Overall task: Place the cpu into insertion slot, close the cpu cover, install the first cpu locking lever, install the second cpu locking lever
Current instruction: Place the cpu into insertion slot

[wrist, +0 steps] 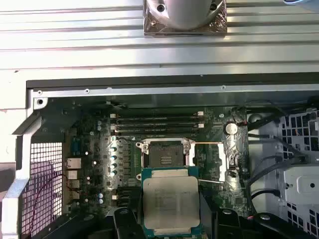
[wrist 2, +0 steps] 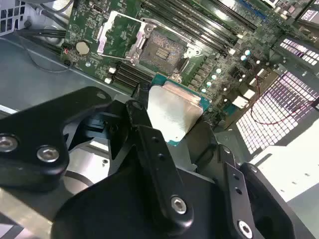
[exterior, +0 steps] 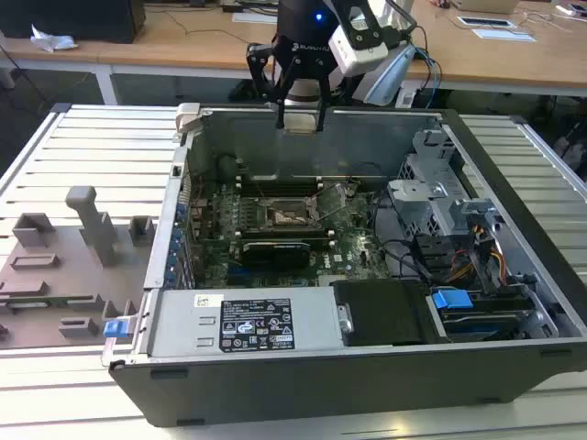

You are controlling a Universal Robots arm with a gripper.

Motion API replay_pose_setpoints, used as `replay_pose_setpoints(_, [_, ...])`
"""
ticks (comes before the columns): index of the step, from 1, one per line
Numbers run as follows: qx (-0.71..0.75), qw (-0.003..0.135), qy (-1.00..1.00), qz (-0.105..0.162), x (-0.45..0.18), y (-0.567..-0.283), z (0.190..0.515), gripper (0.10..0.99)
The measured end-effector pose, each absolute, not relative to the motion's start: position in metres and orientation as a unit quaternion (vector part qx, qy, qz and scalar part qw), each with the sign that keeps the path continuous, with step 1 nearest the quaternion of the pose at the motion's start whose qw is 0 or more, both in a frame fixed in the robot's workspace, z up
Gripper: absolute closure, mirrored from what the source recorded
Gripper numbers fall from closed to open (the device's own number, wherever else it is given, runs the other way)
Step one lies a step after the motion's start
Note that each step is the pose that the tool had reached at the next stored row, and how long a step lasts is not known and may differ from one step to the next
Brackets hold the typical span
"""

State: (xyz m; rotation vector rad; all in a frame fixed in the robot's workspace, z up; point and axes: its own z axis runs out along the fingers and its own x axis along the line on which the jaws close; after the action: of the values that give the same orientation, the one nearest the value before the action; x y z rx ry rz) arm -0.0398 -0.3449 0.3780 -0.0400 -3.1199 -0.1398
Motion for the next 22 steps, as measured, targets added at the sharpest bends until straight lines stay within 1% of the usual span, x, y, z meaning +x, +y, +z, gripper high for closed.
replay_pose_setpoints(22, [-0.013, 0.009, -0.999, -0.045, -0.040, -0.345, 0.342, 0.541])
